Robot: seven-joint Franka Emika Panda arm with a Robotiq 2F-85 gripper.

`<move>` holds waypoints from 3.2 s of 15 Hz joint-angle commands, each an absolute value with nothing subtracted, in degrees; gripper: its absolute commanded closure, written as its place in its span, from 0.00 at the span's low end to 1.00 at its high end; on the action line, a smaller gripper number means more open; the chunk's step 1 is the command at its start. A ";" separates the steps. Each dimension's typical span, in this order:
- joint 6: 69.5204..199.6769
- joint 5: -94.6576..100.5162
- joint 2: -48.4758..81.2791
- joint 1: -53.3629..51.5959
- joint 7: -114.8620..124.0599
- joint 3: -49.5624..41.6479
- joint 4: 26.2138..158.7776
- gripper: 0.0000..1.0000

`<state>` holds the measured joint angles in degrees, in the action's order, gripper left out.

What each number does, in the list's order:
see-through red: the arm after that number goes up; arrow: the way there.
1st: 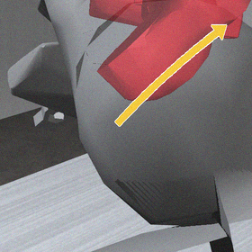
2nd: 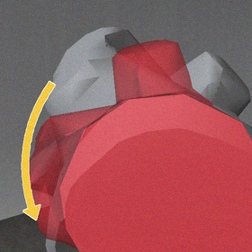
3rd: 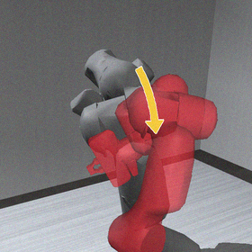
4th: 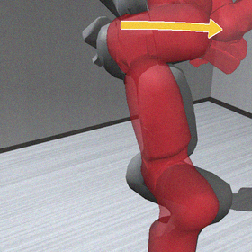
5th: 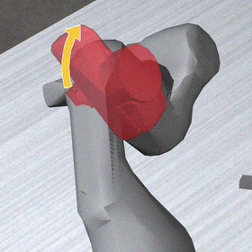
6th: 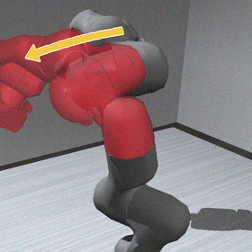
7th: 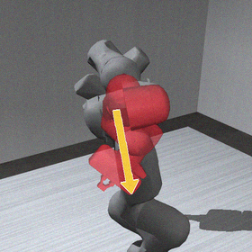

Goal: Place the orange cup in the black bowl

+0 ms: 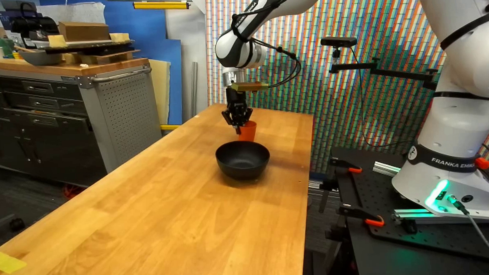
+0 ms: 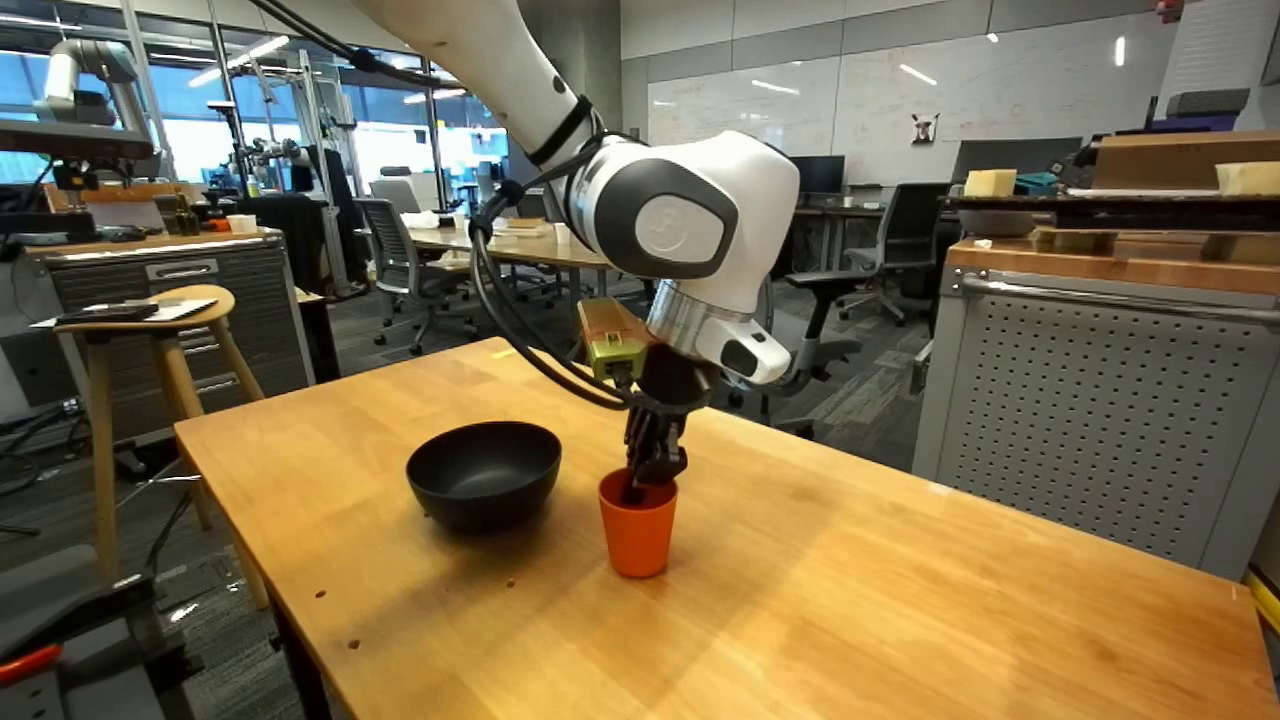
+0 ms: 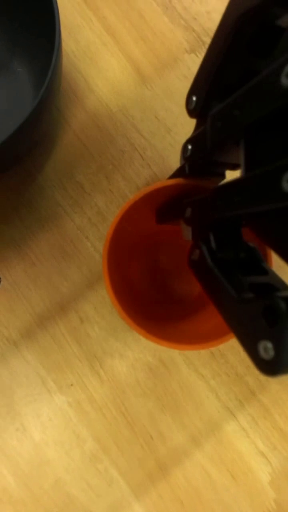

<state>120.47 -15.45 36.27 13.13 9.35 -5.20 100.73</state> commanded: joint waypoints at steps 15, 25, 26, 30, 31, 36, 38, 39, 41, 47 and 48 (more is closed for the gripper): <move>123.04 -20.00 22.84 12.82 5.69 -5.26 112.29 0.93; 125.49 -19.37 9.25 7.23 6.51 -4.07 123.48 0.94; 125.17 -18.87 9.07 6.20 7.21 -3.66 123.62 0.94; 122.99 -14.62 12.47 1.20 12.53 -1.39 122.13 0.95; 122.44 -13.63 14.18 0.19 13.78 -0.88 121.22 0.95; 121.99 -9.14 22.71 -3.25 18.64 -0.65 117.42 0.95; 121.98 -7.47 25.14 -3.90 19.39 -1.02 116.12 0.94; 121.82 -6.82 26.06 -4.06 19.47 -1.12 115.40 0.94; 120.56 -5.69 26.42 -4.33 19.69 -1.10 113.81 0.94; 120.17 -3.96 25.28 -4.75 18.92 -0.68 112.55 0.45; 120.12 -3.88 24.60 -4.85 18.85 -0.62 112.83 0.39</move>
